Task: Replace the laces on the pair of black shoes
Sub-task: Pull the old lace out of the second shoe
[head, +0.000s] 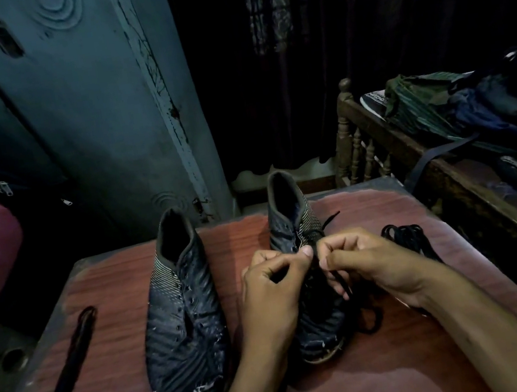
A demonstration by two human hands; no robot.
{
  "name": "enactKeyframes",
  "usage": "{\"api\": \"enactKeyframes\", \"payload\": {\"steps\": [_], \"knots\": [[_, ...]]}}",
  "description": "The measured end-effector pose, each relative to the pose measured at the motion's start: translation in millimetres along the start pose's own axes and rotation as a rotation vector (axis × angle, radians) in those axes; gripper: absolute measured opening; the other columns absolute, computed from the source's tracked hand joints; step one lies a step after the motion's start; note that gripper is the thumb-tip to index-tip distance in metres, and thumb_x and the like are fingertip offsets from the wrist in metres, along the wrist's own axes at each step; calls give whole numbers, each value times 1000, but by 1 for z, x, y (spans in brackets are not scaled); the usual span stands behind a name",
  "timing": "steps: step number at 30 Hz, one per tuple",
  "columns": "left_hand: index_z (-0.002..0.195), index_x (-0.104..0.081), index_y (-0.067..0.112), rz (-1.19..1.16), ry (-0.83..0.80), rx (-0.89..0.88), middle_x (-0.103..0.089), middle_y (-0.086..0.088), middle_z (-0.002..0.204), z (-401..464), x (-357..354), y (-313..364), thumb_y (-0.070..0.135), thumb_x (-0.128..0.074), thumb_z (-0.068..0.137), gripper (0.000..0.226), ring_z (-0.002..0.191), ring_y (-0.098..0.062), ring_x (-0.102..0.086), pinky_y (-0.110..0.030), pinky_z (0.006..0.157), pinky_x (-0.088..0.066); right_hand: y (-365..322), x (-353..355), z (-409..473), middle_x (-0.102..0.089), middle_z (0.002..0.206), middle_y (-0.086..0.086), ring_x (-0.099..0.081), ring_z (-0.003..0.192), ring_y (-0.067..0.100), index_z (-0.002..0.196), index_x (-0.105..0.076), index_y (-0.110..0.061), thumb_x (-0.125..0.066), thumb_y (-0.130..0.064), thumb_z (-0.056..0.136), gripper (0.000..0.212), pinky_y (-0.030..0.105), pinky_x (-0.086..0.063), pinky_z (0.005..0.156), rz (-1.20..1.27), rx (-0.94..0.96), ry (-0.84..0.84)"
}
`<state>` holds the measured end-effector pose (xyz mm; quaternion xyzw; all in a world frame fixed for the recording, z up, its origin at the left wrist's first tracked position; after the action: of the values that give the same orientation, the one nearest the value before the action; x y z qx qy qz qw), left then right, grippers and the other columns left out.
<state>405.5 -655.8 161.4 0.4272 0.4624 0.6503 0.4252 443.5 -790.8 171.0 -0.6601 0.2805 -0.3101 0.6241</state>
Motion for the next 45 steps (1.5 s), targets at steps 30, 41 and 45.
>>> {"api": "enactKeyframes", "payload": {"steps": [30,41,45], "knots": [[110,-68,39,53,172,36,-64,5,114,4,14,-20,5,-73,85,42,101,-5,-60,-23,94,-49,7,4,3,-46,59,9,-55,61,24,60,-47,-15,-52,-18,84,26,30,-48,56,59,-2,50],[85,-75,37,197,165,-33,-57,12,101,2,15,-9,8,-73,87,28,95,4,-57,-10,85,-43,-15,26,0,-30,60,4,-31,47,15,68,-42,-15,-55,-19,87,24,25,-27,42,460,198,286],[86,-74,36,305,115,-51,-51,15,100,3,14,-6,13,-74,85,24,94,4,-55,-10,83,-42,-15,32,-4,-33,54,-1,-29,42,11,73,-47,-18,-60,-25,90,22,25,-16,39,474,152,383]]}}
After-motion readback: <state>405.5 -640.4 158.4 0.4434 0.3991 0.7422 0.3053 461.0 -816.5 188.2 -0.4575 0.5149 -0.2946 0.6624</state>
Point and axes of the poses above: each hand's wrist, its own z-axis towards the middle knuckle, its own x-axis out of the back of the hand, y = z × x, the point moved 7 cm from there along z, towards the middle knuckle
